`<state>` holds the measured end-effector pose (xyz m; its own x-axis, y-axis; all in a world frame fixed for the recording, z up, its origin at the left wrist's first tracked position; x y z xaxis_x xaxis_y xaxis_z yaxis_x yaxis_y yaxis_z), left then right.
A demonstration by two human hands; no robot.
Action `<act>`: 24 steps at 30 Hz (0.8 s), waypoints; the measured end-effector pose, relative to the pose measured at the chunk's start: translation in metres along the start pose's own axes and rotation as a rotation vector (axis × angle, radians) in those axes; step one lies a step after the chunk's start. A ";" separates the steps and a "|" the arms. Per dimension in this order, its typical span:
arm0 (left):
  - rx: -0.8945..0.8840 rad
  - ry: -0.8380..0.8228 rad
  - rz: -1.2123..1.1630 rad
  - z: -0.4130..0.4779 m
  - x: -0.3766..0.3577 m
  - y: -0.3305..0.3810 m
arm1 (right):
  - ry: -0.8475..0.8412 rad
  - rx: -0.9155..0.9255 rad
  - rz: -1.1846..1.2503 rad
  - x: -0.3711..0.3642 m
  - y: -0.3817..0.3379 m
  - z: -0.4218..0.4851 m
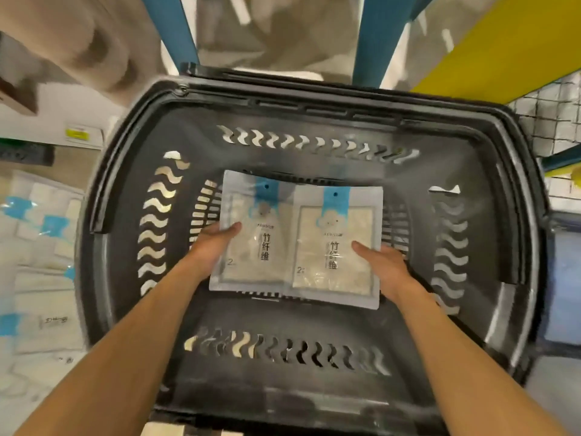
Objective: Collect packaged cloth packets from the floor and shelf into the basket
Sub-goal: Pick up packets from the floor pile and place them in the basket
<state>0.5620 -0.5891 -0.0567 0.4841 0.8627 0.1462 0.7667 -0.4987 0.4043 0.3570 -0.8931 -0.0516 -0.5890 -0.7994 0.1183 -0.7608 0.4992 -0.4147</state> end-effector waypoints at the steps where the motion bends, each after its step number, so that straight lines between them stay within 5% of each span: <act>1: -0.012 0.001 0.015 0.008 -0.001 -0.002 | 0.028 0.000 -0.003 -0.001 0.006 0.012; 7: -0.030 0.128 0.101 0.086 0.024 -0.044 | 0.232 0.031 -0.112 0.004 0.028 0.051; 13: -0.017 0.217 0.375 0.056 0.003 -0.007 | 0.346 0.068 -0.177 0.010 0.026 0.062; 24: 0.003 0.252 0.510 0.024 -0.002 0.004 | 0.353 0.057 -0.430 0.002 0.009 0.024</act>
<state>0.5739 -0.5946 -0.0771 0.6780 0.5059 0.5333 0.4639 -0.8572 0.2235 0.3555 -0.8983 -0.0768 -0.2918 -0.7620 0.5781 -0.9425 0.1263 -0.3093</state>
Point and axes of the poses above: each hand's wrist, its own z-axis towards the middle knuckle, its own x-axis out of the back of the hand, y = z × x, the point moved 10 cm from there along z, towards the middle knuckle, and after that the axes turned 3 degrees about -y, right-handed, at the moved point
